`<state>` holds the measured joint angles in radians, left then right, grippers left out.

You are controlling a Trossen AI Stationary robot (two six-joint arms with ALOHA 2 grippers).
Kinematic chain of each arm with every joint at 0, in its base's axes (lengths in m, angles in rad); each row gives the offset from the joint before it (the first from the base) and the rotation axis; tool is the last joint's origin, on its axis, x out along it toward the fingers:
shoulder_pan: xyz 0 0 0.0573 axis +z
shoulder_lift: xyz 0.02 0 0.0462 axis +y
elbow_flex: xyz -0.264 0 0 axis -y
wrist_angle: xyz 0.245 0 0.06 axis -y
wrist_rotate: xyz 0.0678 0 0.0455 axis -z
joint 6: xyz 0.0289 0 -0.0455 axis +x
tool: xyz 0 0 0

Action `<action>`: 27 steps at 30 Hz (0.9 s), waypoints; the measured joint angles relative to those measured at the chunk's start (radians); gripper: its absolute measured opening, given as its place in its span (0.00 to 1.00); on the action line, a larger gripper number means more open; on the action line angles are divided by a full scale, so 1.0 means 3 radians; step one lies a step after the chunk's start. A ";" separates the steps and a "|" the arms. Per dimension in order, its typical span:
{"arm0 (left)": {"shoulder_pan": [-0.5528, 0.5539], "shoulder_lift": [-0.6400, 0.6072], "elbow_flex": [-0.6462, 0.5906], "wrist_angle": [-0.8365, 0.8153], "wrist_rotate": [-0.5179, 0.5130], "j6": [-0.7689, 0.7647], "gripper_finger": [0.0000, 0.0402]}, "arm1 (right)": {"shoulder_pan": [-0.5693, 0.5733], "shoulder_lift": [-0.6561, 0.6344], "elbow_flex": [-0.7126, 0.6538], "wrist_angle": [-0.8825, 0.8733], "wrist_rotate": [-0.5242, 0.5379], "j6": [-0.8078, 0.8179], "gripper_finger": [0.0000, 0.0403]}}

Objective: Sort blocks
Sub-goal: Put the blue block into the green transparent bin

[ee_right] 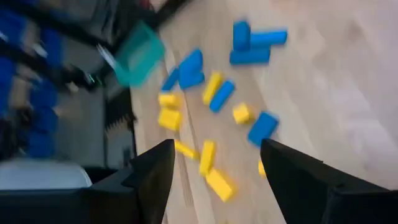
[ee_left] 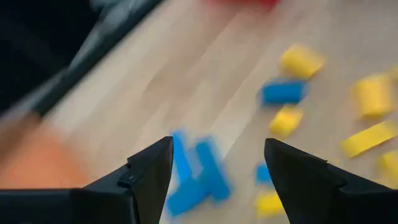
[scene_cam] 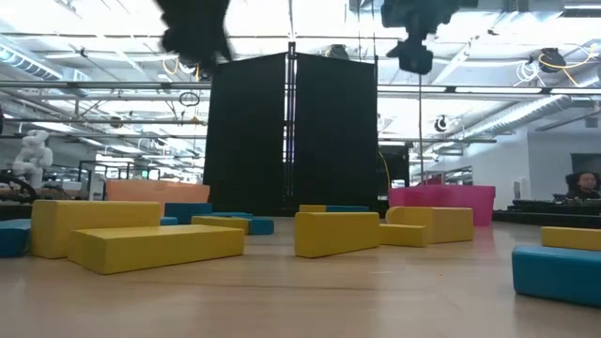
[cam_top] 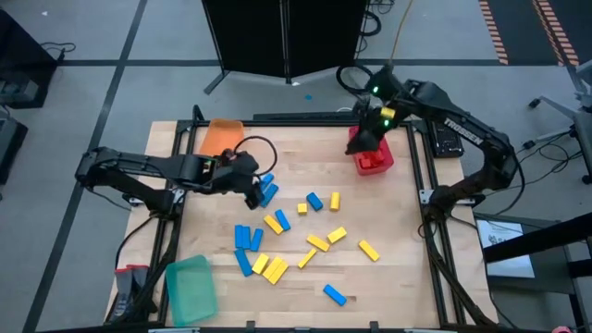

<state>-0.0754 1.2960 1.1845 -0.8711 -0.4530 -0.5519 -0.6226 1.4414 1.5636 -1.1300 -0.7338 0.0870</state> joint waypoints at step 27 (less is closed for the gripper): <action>0.0523 0.0302 -0.1083 0.1051 0.0168 0.2235 0.65 | 0.0892 -0.0710 0.0010 -0.0683 0.0806 0.0446 0.58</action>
<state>0.0814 1.3867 0.8597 -0.5558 -0.4027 0.1186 -0.3550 1.2285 1.5665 -1.3347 -0.4919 0.2210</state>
